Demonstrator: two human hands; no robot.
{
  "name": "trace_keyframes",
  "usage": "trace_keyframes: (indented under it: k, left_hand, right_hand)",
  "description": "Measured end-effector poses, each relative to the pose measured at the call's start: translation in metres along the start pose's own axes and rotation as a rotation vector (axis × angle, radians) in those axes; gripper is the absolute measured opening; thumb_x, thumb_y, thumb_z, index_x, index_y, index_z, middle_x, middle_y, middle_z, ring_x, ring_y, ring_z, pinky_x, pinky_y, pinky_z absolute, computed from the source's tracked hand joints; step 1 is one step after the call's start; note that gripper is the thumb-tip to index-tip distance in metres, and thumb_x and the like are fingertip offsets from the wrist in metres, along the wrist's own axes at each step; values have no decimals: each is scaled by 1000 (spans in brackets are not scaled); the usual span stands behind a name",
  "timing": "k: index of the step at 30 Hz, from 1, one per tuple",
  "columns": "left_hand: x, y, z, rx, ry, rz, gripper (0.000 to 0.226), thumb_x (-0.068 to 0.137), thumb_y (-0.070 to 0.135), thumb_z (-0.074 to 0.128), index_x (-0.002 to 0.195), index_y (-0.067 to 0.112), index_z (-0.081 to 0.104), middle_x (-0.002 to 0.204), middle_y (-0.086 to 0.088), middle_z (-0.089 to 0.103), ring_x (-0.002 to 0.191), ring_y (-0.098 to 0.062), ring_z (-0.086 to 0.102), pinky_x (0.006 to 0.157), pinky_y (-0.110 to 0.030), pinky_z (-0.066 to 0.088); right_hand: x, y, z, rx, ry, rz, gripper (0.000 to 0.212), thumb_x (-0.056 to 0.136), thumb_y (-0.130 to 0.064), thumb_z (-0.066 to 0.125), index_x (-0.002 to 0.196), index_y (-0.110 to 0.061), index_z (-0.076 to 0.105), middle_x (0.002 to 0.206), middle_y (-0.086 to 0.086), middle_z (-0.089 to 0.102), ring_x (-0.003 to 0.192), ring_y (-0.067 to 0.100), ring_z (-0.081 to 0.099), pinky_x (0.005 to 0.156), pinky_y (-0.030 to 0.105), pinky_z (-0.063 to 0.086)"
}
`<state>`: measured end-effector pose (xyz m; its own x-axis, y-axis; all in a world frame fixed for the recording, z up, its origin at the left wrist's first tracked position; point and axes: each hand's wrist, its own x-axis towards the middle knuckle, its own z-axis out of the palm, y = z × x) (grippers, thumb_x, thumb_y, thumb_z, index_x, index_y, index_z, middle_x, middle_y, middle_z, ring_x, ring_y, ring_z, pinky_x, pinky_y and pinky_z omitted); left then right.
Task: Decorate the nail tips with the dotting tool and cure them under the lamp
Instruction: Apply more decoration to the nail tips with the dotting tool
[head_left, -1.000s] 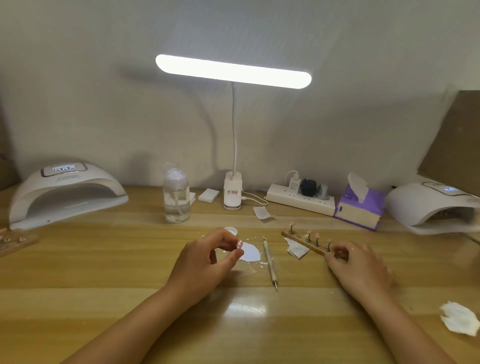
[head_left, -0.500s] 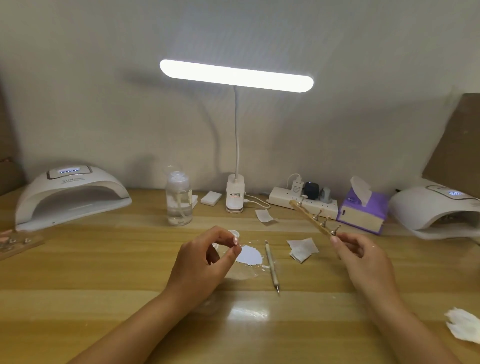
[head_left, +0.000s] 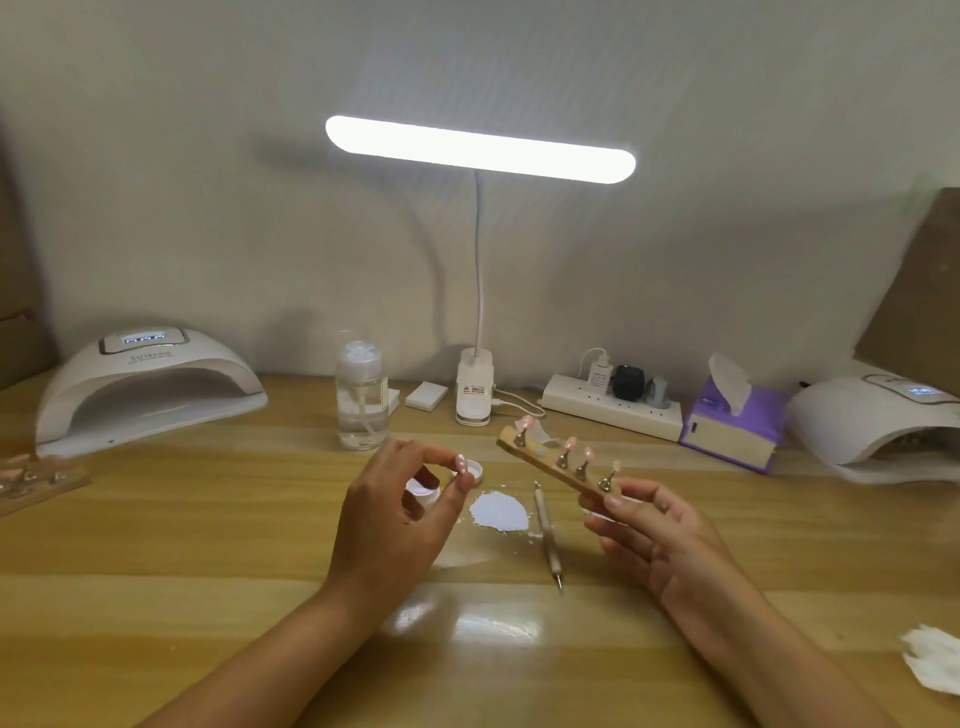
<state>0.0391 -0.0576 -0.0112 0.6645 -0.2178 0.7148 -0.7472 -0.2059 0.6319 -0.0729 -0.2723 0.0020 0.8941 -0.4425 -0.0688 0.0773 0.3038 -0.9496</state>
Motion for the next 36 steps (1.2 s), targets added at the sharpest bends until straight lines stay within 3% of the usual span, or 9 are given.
trace_keyframes:
  k: [5,12,22,29,36]
  left_hand:
    - [1,9,2,-25,31,69,14,82,25,70,90,34,62,97,10,62,94,-13,61,74,-24,51]
    - [0,11,5,-8,3,79,10,81,25,72,90,25,67,103,10,59,107,-16,58,92,-26,45]
    - [-6,11,10,-5,-208,19,13,79,32,73,88,36,64,115,7,55,117,-10,54,96,-31,45]
    - [-7,9,9,5,-268,-18,14,81,20,79,89,25,69,115,7,55,116,-2,52,96,-32,46]
    - [-6,11,9,11,-284,-30,21,79,19,79,84,33,64,112,10,55,110,-1,55,93,-33,48]
  right_hand:
    - [-1,1,1,-106,-73,50,32,79,-8,69,110,-9,60,98,17,76,70,18,74,57,22,58]
    - [-1,1,3,-269,-101,49,22,89,-1,66,110,-7,63,96,18,76,63,15,67,59,22,57]
    - [-2,1,5,-433,-156,26,20,90,-7,67,108,-14,65,87,8,77,64,13,64,65,25,53]
    - [-2,1,4,-447,-167,15,21,90,-8,67,110,-14,64,90,9,77,63,12,63,64,24,53]
    - [-1,2,3,-461,-177,8,21,89,-9,68,109,-16,64,91,8,78,61,11,62,61,22,52]
